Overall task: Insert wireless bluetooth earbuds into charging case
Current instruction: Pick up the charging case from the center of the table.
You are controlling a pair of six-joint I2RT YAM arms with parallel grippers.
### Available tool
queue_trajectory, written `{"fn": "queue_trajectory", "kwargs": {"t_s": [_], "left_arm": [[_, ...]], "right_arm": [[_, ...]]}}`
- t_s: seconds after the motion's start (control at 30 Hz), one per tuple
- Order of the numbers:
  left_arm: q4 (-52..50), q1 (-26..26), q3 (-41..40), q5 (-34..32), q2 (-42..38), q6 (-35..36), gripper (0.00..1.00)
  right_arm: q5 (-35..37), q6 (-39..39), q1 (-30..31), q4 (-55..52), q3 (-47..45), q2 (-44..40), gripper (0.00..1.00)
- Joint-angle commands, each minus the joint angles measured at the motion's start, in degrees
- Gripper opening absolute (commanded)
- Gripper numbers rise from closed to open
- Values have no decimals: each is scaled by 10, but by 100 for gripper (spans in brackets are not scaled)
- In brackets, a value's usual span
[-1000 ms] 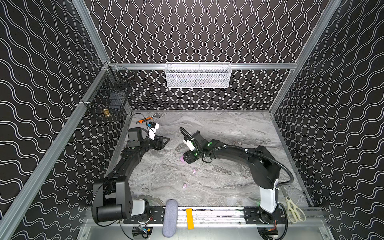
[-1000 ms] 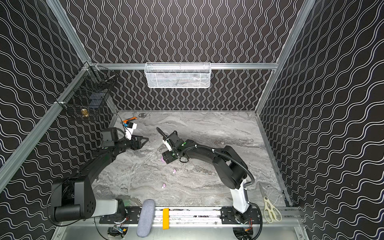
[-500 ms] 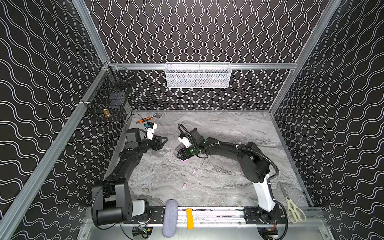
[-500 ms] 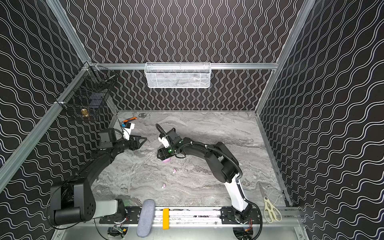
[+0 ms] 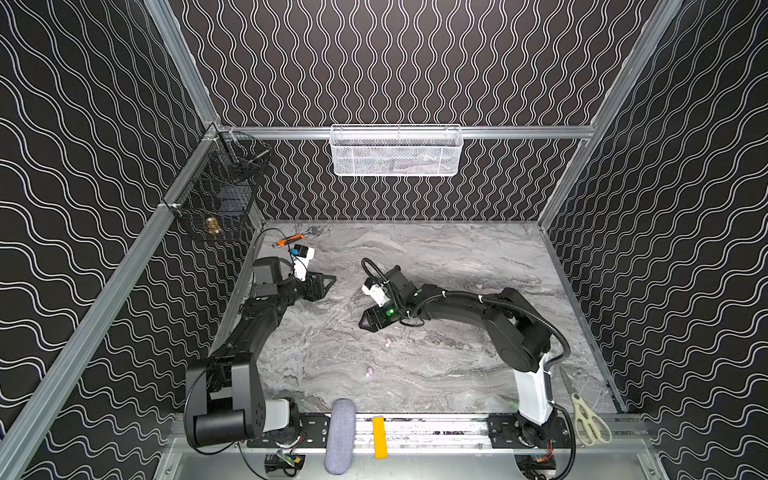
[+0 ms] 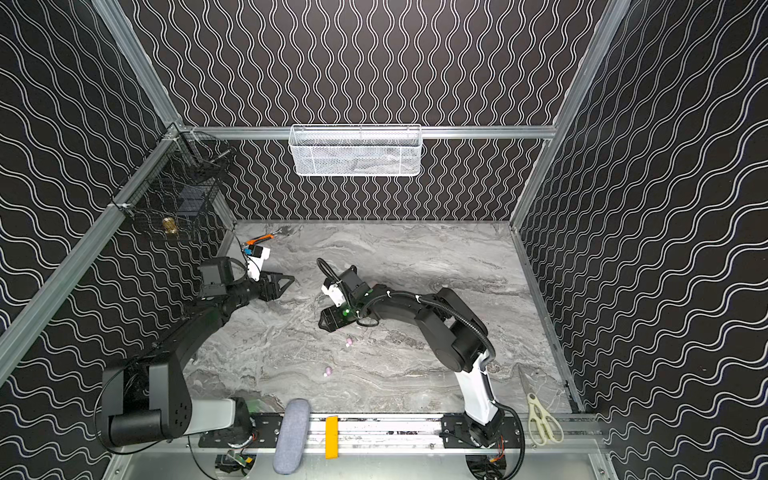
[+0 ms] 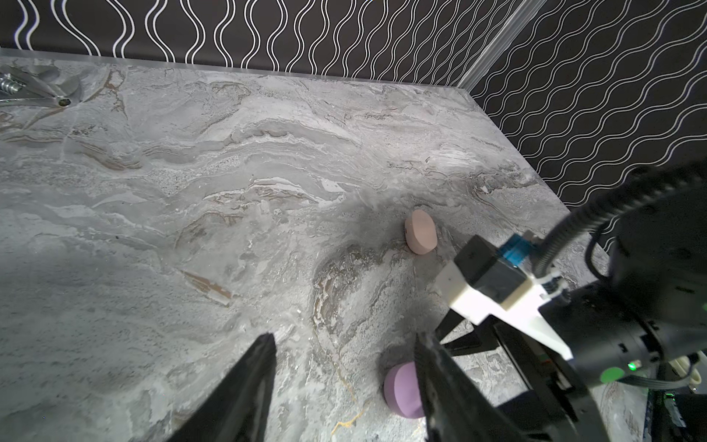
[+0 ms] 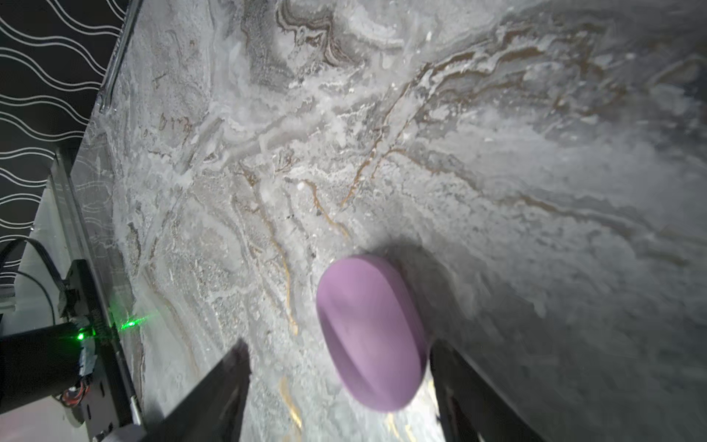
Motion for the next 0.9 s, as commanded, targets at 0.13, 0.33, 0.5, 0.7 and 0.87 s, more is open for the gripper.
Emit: {"fn": "queue_trajectory", "kwargs": {"t_s": [0.13,0.33,0.5,0.7,0.87], "left_arm": [[26,1,1,11,10,-10,61],[28,1,-2,13,7,-10,61],[28,1,-2,12,4,-9,61],[28,1,-3,14,5,-8,61],[28,0,-3,14,7,-9,61]], "right_arm": [[82,2,14,-17,9,-4,76],[181,-3,20,-71,59,31,72],[175,-17,29,-72,69,34,70],[188,-33,57,-72,72,27,67],[220,-40,72,-88,83,39,65]]}}
